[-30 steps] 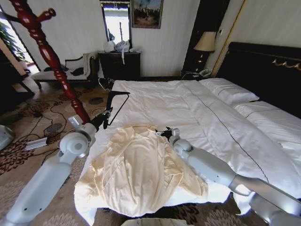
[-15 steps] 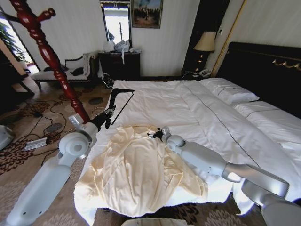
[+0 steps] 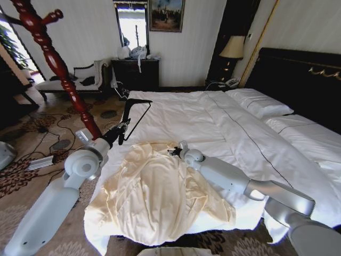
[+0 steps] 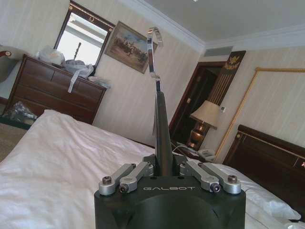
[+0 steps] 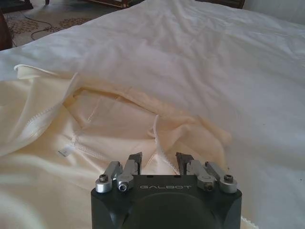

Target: Pick up the clothes from the bed and hang them on the clothes hanger.

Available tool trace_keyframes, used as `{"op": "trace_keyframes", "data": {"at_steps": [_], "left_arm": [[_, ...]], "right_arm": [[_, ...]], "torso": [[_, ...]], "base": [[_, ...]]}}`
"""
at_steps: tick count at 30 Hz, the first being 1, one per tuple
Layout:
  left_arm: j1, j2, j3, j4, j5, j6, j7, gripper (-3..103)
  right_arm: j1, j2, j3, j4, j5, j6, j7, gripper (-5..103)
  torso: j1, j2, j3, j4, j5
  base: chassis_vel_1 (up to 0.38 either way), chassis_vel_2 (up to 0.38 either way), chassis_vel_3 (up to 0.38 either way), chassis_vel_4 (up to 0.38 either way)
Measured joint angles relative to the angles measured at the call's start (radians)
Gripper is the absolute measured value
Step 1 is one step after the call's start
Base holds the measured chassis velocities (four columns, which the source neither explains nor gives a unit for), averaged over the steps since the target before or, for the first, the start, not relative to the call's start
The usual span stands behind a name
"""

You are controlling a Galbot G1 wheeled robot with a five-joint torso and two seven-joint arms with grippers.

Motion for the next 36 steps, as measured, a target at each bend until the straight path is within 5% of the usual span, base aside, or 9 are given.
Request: {"op": "trace_keyframes", "data": {"at_steps": [11,18,25,33,36], "left_arm": [[0.018,0.019,-0.015,-0.016,-0.01,0.0,-0.006,18],[0.04,0.022,-0.028,-0.023,-0.033,0.0,-0.017,18],[0.193,0.008,-0.099,-0.054,-0.128,0.047,-0.082,18],[0.314,-0.027,-0.054,-0.113,-0.12,0.055,-0.071,18],[0.353,-0.039,0.004,-0.149,-0.118,0.04,-0.032,18]], "right_arm": [[-0.006,0.004,0.007,0.006,-0.012,-0.015,0.069,2],[-0.017,-0.018,0.039,0.025,-0.012,0.008,0.092,0],[-0.064,-0.051,0.163,0.091,0.067,0.102,0.257,0],[-0.065,-0.077,0.235,0.118,0.111,0.12,0.268,0],[-0.056,-0.084,0.28,0.122,0.118,0.169,0.213,0]], "torso": [[0.0,0.0,0.0,0.0002,0.0],[0.0,0.0,0.0,-0.0001,0.0001],[0.0,0.0,0.0,0.0001,0.0002],[0.0,0.0,0.0,0.0001,0.0001],[0.0,0.0,0.0,-0.0002,0.0003]], "base": [[0.0,0.0,0.0,0.0],[0.0,0.0,0.0,0.0],[0.0,0.0,0.0,0.0],[0.0,0.0,0.0,0.0],[0.0,0.0,0.0,0.0]]}}
